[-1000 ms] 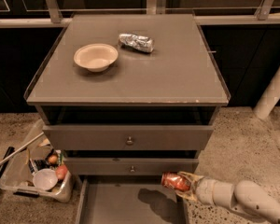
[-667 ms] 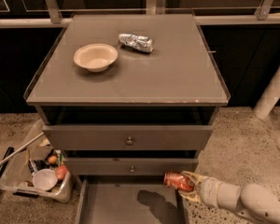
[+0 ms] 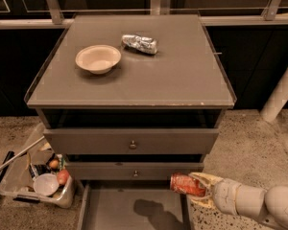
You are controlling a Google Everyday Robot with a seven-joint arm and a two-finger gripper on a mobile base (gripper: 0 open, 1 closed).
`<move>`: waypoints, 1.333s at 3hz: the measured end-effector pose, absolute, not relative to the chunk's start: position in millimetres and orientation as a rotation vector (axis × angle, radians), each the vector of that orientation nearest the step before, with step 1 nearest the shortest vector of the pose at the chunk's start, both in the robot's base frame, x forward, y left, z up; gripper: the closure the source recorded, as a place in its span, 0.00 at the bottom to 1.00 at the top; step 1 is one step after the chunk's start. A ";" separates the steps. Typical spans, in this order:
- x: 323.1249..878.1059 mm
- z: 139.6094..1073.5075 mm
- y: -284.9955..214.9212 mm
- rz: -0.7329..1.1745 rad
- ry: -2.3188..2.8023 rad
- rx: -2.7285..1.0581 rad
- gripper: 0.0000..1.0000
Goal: Pick coke can from bottom drawer and place on counter
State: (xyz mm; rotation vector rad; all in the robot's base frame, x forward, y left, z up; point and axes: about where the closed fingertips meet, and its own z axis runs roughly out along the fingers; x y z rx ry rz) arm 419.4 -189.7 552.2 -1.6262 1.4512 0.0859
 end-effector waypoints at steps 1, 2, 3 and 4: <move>409.8 583.2 -182.5 0.145 1.431 -1.676 1.00; 398.4 607.1 -175.8 0.204 1.453 -1.700 1.00; 388.6 622.1 -171.5 0.247 1.498 -1.714 1.00; 382.9 646.8 -168.3 0.204 1.545 -1.724 1.00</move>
Offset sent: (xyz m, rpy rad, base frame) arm -0.0346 0.0182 0.0863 -0.0039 0.1529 0.0976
